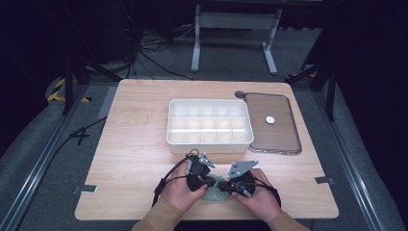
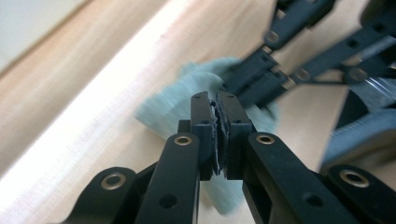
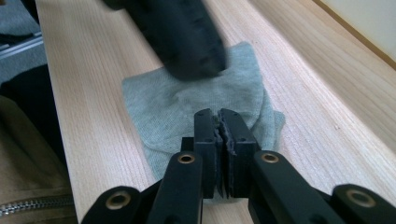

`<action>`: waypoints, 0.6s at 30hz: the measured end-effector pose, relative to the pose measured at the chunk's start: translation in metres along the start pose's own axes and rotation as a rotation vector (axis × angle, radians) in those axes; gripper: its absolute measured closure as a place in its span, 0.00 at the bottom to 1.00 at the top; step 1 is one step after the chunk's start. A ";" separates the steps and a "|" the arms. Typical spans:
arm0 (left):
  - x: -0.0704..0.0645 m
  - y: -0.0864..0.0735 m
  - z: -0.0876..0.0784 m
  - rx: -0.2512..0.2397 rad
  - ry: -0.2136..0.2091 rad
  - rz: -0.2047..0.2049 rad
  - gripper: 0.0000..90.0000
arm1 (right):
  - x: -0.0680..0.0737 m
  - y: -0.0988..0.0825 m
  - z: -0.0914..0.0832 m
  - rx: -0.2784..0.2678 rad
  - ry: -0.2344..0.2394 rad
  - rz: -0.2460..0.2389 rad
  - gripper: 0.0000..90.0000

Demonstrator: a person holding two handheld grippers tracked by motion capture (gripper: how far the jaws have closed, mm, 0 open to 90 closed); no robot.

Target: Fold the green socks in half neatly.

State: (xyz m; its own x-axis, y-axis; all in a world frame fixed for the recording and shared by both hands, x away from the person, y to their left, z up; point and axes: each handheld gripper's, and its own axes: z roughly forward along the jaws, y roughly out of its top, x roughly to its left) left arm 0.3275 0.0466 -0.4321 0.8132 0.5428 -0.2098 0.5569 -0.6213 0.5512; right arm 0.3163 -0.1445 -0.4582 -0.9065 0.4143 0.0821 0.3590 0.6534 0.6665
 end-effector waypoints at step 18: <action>0.001 -0.005 0.017 0.057 0.038 -0.067 0.98 | 0.007 0.006 -0.024 -0.084 -0.031 0.037 0.92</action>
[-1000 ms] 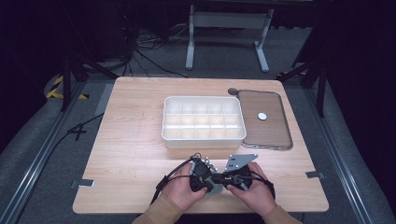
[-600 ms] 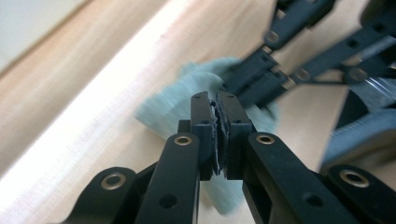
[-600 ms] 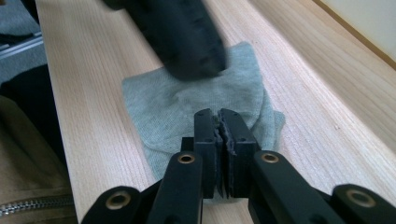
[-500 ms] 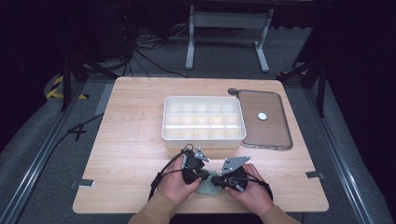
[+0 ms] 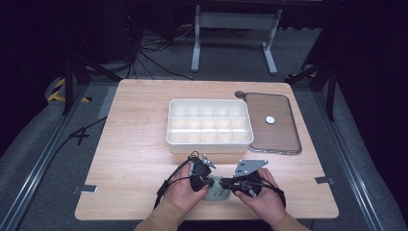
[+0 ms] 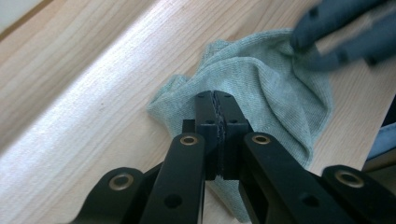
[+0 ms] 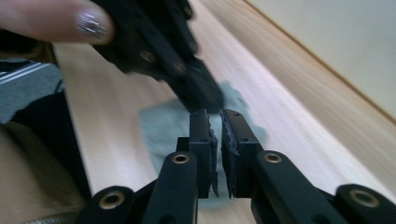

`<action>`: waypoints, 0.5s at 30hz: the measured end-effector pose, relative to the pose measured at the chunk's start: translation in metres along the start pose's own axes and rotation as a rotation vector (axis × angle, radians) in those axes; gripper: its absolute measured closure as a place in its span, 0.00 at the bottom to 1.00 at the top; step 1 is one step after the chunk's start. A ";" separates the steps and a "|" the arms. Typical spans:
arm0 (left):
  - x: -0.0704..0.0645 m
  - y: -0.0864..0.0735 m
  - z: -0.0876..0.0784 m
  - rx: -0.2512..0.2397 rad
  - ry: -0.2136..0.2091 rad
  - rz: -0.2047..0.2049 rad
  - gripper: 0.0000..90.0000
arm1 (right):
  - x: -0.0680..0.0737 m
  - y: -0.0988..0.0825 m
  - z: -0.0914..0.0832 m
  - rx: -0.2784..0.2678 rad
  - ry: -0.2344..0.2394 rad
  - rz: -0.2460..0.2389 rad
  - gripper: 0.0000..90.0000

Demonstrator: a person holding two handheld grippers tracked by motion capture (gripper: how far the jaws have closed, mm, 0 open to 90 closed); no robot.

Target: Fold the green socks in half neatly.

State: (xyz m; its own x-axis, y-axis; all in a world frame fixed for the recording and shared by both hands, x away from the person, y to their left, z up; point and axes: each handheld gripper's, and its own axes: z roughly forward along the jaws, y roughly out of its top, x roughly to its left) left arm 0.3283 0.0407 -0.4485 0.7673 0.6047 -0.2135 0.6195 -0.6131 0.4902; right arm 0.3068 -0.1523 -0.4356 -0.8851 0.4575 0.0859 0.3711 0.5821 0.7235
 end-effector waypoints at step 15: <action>0.026 -0.012 -0.031 -0.045 -0.065 -0.041 0.78 | -0.001 -0.008 0.020 0.130 0.023 -0.022 0.93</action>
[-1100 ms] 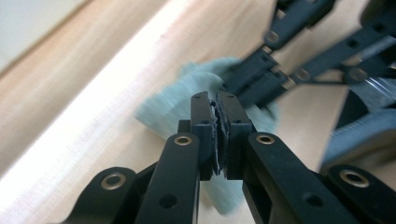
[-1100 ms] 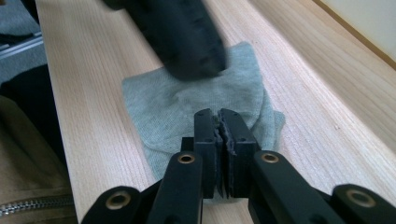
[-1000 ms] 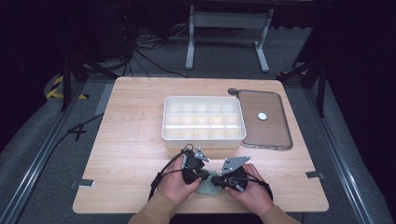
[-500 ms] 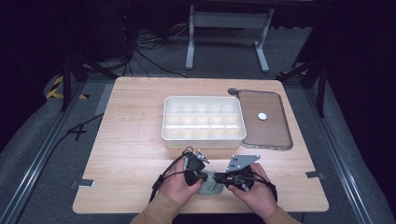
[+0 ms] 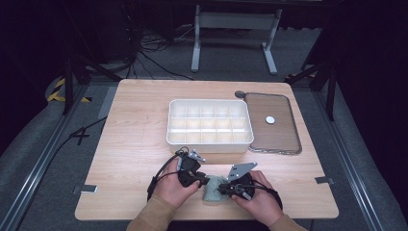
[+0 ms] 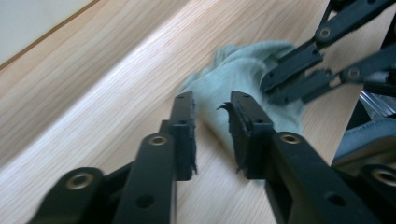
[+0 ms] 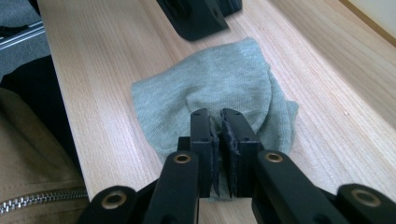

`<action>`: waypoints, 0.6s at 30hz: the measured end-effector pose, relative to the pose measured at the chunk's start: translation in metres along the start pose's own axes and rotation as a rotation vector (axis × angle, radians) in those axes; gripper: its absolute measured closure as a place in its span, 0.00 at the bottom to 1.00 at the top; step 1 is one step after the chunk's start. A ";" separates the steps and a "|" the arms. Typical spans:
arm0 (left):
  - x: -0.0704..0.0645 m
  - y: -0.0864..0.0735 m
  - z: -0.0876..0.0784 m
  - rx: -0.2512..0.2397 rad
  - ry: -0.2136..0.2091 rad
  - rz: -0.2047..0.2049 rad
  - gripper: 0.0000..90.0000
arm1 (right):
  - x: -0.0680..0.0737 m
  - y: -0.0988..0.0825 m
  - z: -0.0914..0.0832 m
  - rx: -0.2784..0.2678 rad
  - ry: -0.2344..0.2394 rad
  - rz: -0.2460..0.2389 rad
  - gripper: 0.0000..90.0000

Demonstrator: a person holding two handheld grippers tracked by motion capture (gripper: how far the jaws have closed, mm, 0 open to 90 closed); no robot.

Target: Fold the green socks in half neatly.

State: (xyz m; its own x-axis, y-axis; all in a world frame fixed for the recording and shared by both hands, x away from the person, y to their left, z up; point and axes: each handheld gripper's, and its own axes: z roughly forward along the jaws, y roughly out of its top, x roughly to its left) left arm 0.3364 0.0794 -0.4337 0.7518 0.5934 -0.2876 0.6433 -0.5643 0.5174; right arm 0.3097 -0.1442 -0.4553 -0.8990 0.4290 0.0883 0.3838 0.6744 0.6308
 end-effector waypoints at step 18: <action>0.009 -0.018 0.019 0.005 -0.034 0.177 0.84 | -0.016 -0.007 -0.012 -0.035 0.022 -0.016 0.91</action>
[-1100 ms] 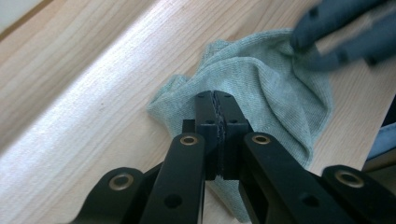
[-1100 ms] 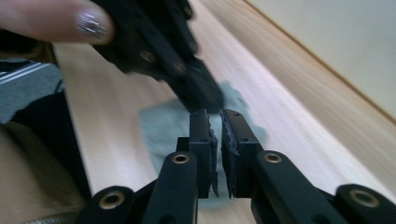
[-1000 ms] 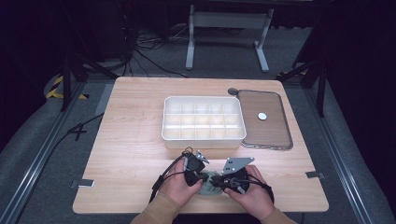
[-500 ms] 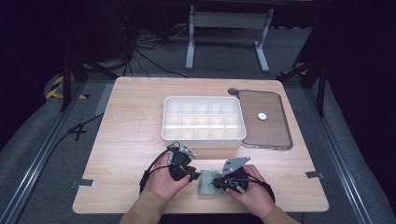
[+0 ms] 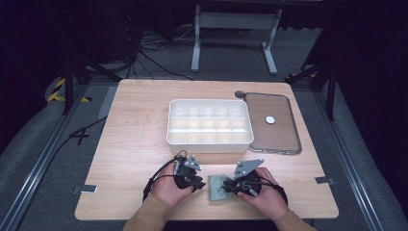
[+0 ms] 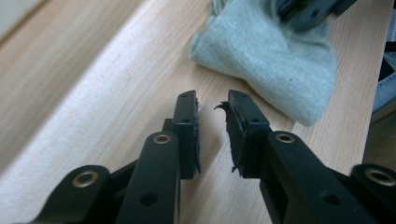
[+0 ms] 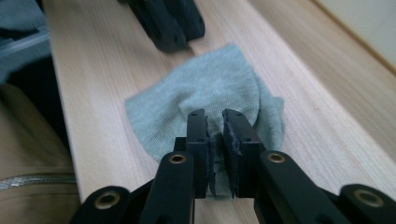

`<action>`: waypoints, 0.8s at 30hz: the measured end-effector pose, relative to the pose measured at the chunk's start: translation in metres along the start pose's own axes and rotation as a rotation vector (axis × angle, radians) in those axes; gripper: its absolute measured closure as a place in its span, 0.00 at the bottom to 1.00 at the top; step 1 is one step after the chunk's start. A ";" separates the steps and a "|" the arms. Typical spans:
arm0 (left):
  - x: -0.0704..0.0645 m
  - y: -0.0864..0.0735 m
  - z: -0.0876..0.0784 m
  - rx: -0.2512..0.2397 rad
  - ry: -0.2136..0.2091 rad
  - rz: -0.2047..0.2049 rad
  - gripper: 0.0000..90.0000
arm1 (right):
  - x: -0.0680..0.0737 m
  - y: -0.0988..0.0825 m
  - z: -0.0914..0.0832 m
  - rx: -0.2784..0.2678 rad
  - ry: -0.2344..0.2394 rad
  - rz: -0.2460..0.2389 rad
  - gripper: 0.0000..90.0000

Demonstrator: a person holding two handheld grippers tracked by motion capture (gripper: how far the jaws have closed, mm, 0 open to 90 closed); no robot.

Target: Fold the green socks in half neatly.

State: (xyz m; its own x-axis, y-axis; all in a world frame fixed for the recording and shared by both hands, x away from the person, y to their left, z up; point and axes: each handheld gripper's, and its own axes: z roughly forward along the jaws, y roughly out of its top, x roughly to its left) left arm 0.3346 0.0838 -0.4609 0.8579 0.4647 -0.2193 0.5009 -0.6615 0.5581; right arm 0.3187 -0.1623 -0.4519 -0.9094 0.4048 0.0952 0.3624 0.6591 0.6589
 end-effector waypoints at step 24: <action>-0.019 0.011 0.010 0.071 -0.051 0.128 0.91 | 0.001 -0.002 -0.001 0.107 -0.043 -0.010 0.98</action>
State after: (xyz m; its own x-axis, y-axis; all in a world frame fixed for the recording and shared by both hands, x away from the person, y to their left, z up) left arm 0.3253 0.0619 -0.4584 0.9190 0.3447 -0.1911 0.3924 -0.7542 0.5265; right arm 0.3170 -0.1636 -0.4526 -0.9044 0.4231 0.0548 0.3746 0.7262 0.5765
